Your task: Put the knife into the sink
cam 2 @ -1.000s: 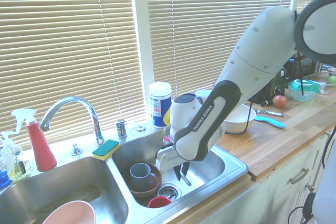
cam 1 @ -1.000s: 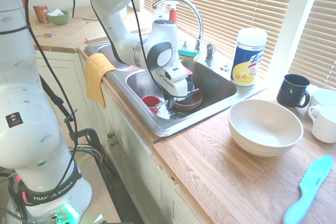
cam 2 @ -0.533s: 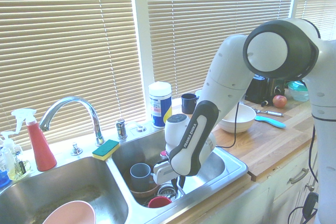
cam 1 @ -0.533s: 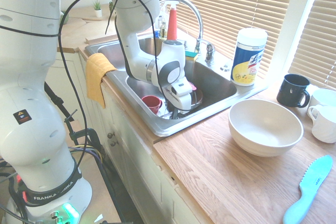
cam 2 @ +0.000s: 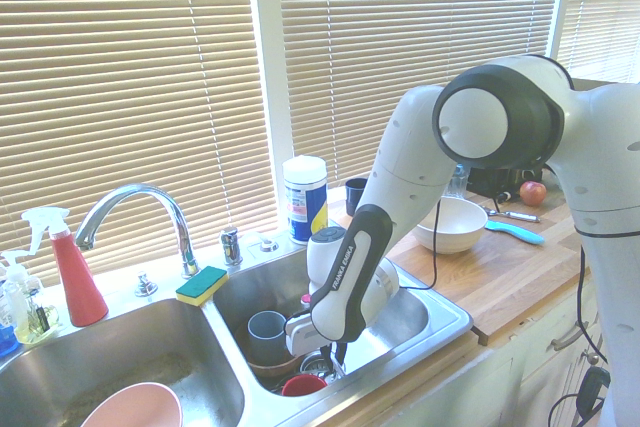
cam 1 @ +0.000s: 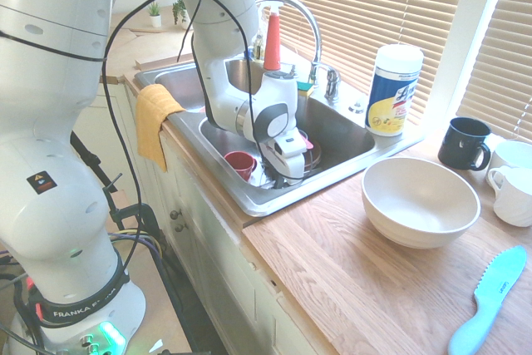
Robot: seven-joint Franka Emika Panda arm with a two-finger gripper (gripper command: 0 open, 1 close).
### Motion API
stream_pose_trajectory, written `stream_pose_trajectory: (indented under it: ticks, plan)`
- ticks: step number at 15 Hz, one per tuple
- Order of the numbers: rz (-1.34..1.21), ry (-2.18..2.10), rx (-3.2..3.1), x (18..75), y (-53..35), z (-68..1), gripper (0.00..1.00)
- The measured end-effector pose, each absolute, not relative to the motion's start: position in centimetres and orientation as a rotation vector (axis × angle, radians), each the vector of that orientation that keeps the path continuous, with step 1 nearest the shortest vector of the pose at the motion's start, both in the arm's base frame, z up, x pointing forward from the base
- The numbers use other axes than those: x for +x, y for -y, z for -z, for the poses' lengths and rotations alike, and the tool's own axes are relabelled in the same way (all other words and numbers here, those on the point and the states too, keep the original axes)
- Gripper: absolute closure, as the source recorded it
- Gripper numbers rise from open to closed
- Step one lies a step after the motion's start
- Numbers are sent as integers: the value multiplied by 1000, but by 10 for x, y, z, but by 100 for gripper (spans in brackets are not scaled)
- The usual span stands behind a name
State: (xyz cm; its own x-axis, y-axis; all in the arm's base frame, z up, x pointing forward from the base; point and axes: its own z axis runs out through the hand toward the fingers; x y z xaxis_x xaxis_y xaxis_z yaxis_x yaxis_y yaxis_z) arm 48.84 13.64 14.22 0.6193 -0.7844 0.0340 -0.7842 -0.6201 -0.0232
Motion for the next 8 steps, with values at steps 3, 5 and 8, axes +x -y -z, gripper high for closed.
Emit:
stream_pose_trajectory:
  ticks: [3,5,8]
  plan:
    - [61,-1376,-2822,488,-134,-139,0]
    - [60,-1377,-2818,488,-134,-139,0]
    - [81,-1368,-2804,493,-134,-147,0]
